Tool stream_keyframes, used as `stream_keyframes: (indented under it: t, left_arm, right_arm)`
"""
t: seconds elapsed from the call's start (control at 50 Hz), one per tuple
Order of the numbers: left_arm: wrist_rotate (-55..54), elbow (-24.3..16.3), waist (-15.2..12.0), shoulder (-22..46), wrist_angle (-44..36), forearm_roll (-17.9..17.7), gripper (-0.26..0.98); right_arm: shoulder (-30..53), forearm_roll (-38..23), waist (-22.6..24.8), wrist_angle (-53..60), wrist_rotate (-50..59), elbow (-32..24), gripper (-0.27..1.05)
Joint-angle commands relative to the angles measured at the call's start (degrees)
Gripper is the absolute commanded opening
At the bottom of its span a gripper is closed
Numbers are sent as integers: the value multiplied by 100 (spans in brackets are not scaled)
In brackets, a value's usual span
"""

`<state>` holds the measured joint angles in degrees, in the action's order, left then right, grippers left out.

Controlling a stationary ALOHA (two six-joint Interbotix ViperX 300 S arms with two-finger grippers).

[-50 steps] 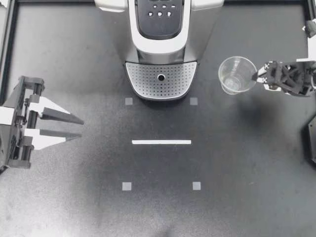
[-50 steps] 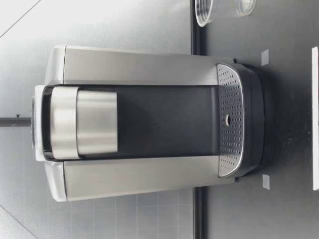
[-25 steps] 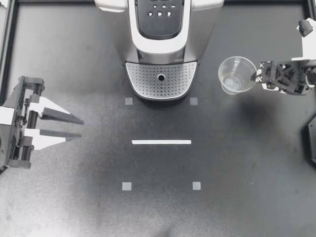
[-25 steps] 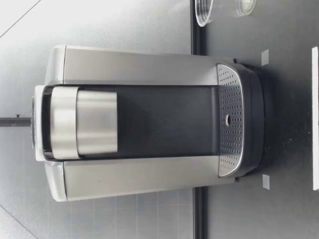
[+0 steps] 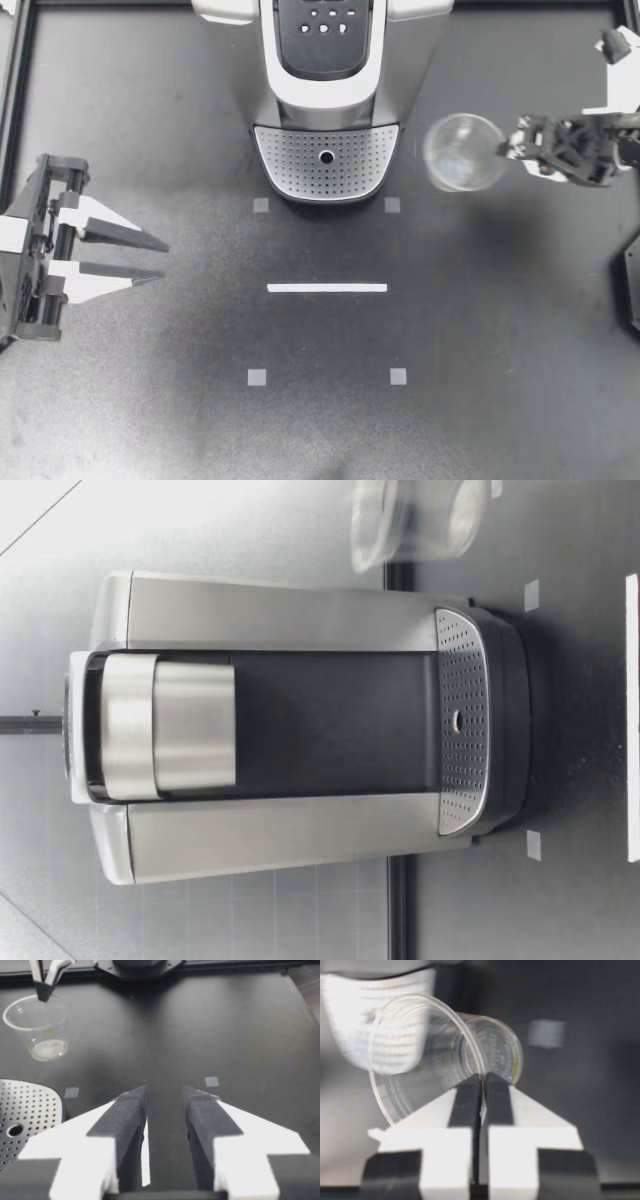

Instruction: Place the coffee capsule inside the capsule container, then place the cup onto the center of the cup tray, then push the 'Hot Water' and 'Travel Mug' buttons.

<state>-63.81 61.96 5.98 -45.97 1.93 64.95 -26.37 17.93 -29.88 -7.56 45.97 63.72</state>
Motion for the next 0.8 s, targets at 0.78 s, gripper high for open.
stream_keyframes:
  t: [0.78]
  left_arm:
    - [-9,18,0,-18,-114,-53,30]
  right_arm:
    - [2127,0,659,439,352,-2153,6]
